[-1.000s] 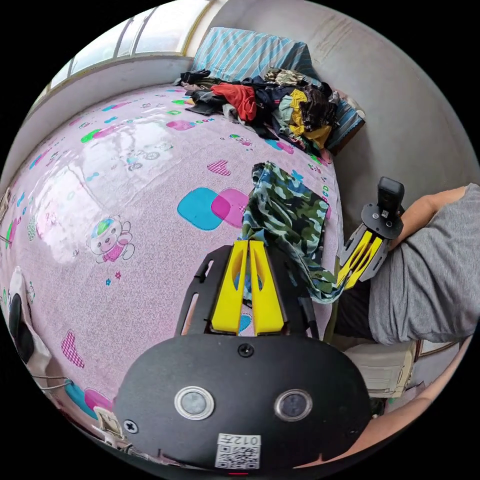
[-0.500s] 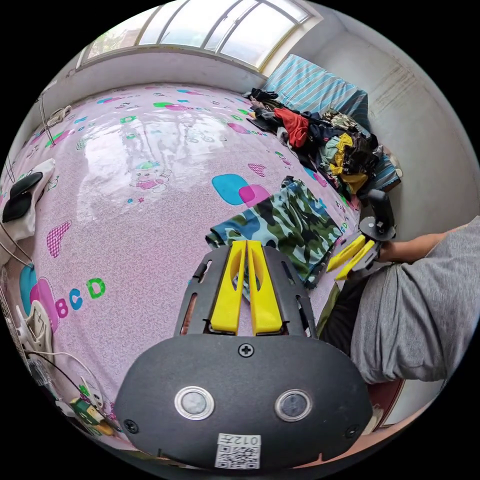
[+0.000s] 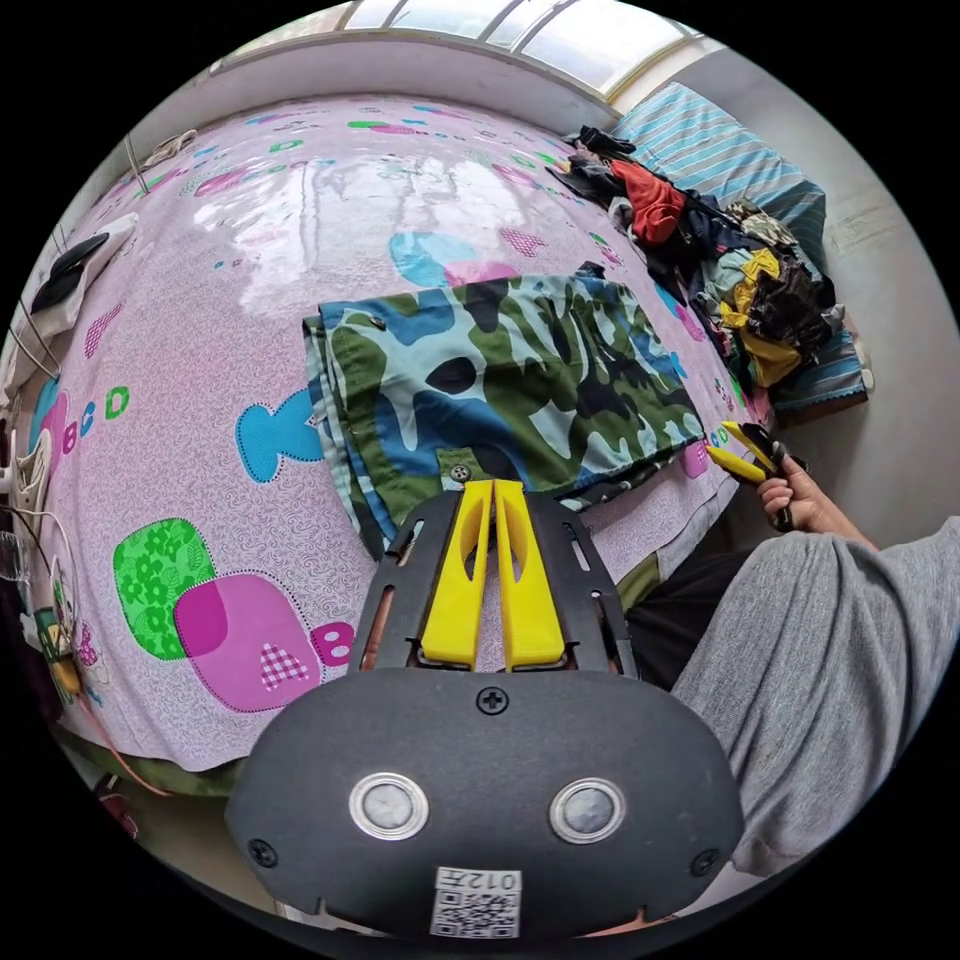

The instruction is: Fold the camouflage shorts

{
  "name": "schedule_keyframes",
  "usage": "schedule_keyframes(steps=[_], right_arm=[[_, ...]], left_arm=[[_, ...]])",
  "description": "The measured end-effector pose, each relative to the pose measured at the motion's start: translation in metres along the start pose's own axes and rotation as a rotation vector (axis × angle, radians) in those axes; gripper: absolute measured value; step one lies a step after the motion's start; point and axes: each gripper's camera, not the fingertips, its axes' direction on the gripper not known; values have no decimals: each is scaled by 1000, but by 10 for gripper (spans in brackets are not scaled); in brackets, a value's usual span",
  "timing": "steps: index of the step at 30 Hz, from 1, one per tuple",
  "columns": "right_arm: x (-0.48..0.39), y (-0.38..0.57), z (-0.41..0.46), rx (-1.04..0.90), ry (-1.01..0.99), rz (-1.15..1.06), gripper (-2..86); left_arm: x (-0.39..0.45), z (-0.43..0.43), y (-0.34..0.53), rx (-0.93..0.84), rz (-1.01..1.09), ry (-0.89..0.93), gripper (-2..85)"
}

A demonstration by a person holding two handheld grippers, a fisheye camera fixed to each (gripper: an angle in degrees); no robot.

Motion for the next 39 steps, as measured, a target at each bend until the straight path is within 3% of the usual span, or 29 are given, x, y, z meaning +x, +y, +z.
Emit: schedule_keyframes(steps=[5,9,12,15,20,22,24,29,34,39], right_arm=[[-12,-11,-21,102,-171,75,106],[-31,-26,-20,115,-143,88,86],[-76,-22,-39,167,-110,-24,48],[-119,-25,-48,132,83,-191,25],[-166,-17,-10,107,585,-426,-2],[-178,-9,-2,93,647,-476,-5],[-180,-7,-3,70,634,-475,-5],[-162,1,-52,30,289,-262,32],[-200,24,-72,77,454,-391,81],[-210,-1,-24,-69,501,-467,103]], left_arm=[[8,2,-2,-20,-6,-30,5],[21,11,-7,-37,14,-43,6],[26,18,-11,-38,17,-75,5],[28,34,-13,-57,16,-111,4],[37,73,-3,-153,102,-198,0],[44,78,2,-149,157,-248,0],[45,83,7,-131,178,-264,0],[29,70,4,-145,111,-134,3],[37,32,-16,-18,124,-83,6],[76,78,-73,-36,262,22,5]])
